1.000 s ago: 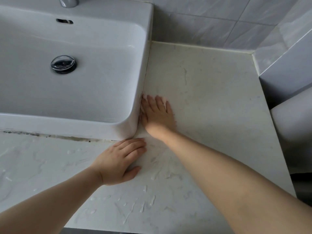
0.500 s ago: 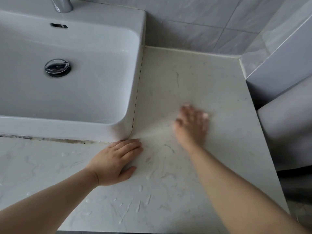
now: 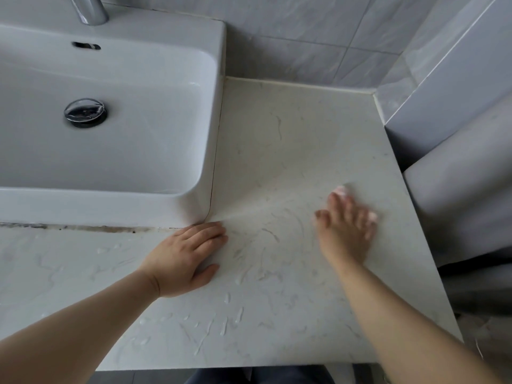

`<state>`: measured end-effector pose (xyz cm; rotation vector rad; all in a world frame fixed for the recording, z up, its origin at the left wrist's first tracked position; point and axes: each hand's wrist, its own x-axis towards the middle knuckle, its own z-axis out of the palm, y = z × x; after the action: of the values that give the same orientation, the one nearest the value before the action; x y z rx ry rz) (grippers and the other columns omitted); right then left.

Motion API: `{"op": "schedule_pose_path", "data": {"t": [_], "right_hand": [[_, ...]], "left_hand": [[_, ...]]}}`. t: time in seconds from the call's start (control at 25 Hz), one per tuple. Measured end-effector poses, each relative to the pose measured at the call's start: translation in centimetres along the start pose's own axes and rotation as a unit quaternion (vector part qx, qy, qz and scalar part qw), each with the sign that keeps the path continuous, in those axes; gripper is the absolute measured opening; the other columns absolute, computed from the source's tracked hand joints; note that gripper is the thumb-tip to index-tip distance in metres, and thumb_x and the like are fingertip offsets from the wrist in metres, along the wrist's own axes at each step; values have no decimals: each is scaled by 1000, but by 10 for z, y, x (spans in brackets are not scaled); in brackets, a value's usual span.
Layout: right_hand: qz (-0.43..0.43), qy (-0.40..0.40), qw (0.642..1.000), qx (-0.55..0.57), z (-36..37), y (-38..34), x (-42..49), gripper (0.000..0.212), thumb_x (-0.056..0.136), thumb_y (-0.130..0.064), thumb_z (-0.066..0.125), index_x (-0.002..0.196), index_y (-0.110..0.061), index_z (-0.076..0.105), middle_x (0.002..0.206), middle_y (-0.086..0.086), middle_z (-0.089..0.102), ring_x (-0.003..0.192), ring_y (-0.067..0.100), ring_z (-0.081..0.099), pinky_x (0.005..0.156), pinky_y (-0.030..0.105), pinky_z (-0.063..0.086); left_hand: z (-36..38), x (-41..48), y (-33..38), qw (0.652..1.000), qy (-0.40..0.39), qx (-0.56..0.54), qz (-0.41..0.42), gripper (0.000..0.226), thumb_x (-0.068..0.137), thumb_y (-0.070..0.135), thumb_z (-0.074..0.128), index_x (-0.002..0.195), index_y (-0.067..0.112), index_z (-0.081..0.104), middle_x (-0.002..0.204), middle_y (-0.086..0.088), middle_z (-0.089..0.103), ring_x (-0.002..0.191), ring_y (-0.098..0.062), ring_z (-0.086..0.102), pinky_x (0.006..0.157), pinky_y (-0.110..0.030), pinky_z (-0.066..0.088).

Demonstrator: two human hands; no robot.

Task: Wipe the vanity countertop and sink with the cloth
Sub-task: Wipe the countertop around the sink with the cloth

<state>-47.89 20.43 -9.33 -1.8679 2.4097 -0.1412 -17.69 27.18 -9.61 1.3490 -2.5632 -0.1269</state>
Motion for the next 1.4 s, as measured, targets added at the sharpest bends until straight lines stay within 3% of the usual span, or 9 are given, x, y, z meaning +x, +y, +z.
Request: {"op": "schedule_pose_path", "data": {"t": [0.24,0.32,0.52,0.68,0.8,0.88,1.08,1.24,1.4], "right_hand": [[-375,-9,927,1,14,-75,-54,50,86,-43,39,132,-30,52,136,-4,55,125,29,50,109,47,30],[-333,17,942,-31,13,-31,-25,54,86,-46,35,135,-30,47,140,-3,50,126,28,48,110,47,24],[16,-13,1000,3,-7,23,-5,51,94,-47,27,144,-38,28,157,-2,20,143,28,17,116,46,7],[-211,39,976,19,9,-67,-77,52,83,-45,38,131,-30,53,141,0,50,127,33,47,110,49,19],[-333,-15,943,20,11,-72,-85,49,84,-44,41,129,-31,54,134,-3,56,124,29,52,106,48,25],[-304,2,952,-24,10,-33,-58,53,85,-47,35,133,-32,50,138,-2,52,126,28,49,110,47,24],[-7,4,1000,-1,0,-16,-41,65,82,-52,18,142,-33,36,154,-2,28,140,29,25,114,46,7],[-218,30,975,34,17,-121,-86,55,80,-44,36,128,-26,55,139,-3,51,127,32,47,112,50,18],[-313,-16,948,53,14,-136,-92,56,79,-44,38,127,-22,57,132,-3,58,124,26,52,106,51,33]], "left_hand": [[-2,1,4,1000,-10,15,-13,55,94,45,27,118,7,58,122,-12,61,113,-28,58,101,-34,35],[-1,0,6,999,-13,36,-12,53,95,43,25,121,7,54,124,-13,59,116,-27,55,104,-34,32],[5,-1,25,995,-23,50,-81,55,98,41,17,127,8,50,129,-11,57,125,-25,45,112,-33,17],[5,-4,28,994,16,34,-101,51,97,38,24,121,9,59,125,-8,60,123,-25,44,108,-34,26],[3,-15,29,990,59,4,-130,43,95,32,31,117,13,63,122,-5,62,119,-23,49,99,-34,35],[3,-23,32,989,54,19,-139,45,96,34,28,122,17,61,127,-2,60,124,-22,45,102,-34,32],[-3,-27,38,961,81,40,-263,45,82,37,43,114,12,62,121,-9,61,118,-26,43,98,-37,29],[-3,-26,40,939,98,52,-325,48,79,36,41,112,7,61,116,-11,61,113,-25,41,98,-37,26],[-2,-26,39,937,112,47,-326,44,81,30,40,111,6,61,115,-12,61,111,-27,42,98,-38,28]]}}
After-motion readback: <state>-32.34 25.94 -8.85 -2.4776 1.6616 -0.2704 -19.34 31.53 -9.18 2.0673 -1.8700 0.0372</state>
